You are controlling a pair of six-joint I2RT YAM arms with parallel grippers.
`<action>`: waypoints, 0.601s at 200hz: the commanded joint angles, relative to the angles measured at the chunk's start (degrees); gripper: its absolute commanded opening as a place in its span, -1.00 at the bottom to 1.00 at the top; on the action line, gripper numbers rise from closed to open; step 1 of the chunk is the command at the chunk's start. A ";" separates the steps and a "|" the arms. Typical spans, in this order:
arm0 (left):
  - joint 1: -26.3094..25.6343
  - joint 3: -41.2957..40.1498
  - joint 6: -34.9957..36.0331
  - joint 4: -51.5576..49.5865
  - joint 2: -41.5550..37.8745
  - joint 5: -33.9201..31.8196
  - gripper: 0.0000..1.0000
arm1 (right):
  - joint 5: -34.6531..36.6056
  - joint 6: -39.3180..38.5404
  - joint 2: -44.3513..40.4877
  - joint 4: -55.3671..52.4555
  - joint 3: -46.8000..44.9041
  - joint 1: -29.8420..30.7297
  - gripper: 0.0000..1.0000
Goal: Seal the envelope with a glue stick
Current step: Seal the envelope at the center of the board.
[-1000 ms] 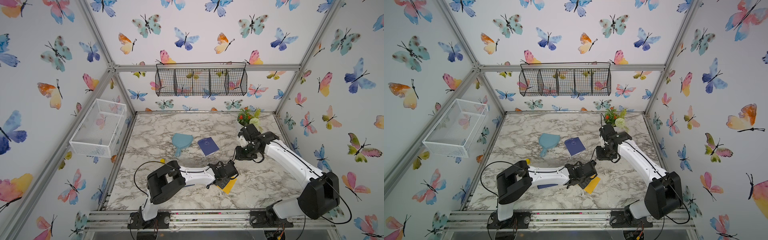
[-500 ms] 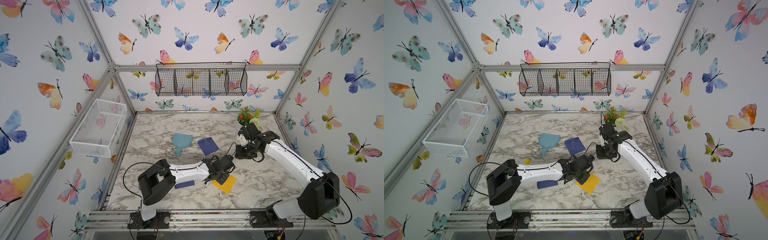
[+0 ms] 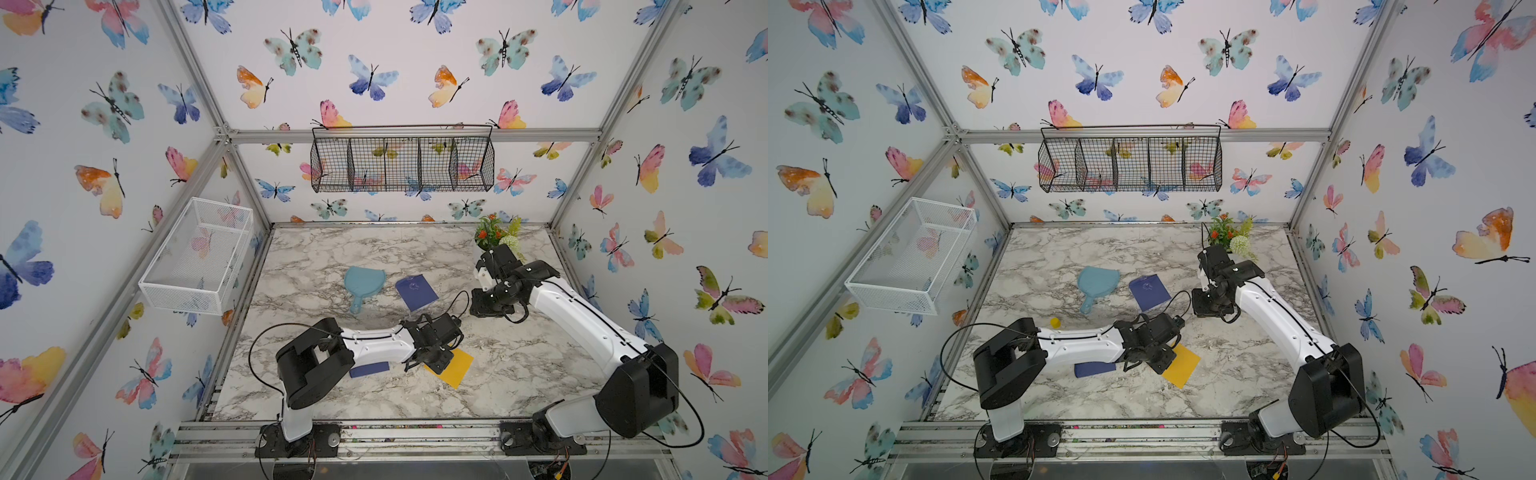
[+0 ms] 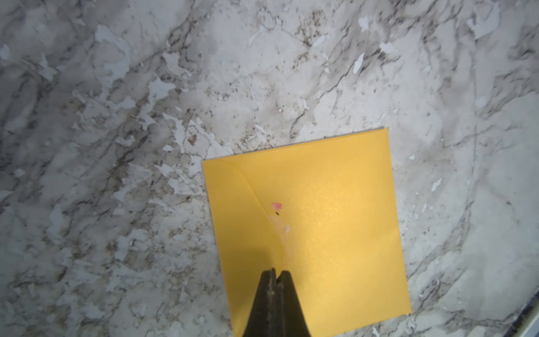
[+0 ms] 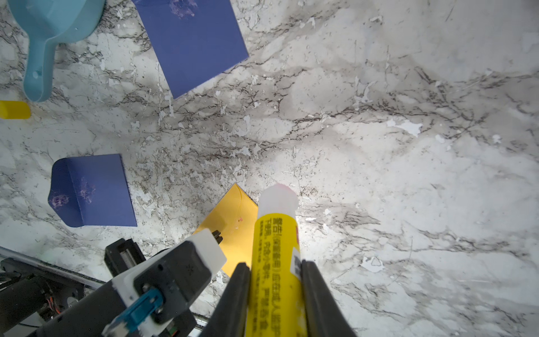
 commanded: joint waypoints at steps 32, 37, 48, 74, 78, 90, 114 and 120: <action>0.42 -1.26 -0.46 2.06 2.54 1.82 -1.00 | 0.61 -0.23 0.76 -1.89 1.56 -0.40 -0.96; 0.54 -1.34 -0.41 2.16 2.68 1.80 -1.00 | 0.55 -0.23 0.76 -1.97 1.56 -0.40 -0.96; 0.49 -1.53 -0.42 2.18 3.05 1.91 -1.00 | 0.62 -0.23 0.76 -1.98 1.49 -0.40 -0.96; 0.56 -1.88 -0.54 1.92 3.66 1.76 -1.00 | 0.50 -0.23 0.94 -1.98 1.56 -0.40 -0.96; 0.49 -1.93 -0.51 1.92 3.75 1.74 -1.00 | 0.44 -0.23 0.94 -1.98 1.56 -0.40 -0.96; 0.53 -2.06 -0.63 2.04 4.25 1.72 -1.00 | 0.40 -0.32 1.10 -1.98 1.56 -0.40 -0.96; 0.48 -1.62 -0.68 2.18 5.55 2.02 -1.00 | 0.50 -0.32 1.04 -2.07 1.59 -0.40 -0.96; 0.49 -1.53 -0.73 2.33 5.84 1.98 -1.00 | 0.56 -0.32 1.02 -2.11 1.57 -0.40 -0.96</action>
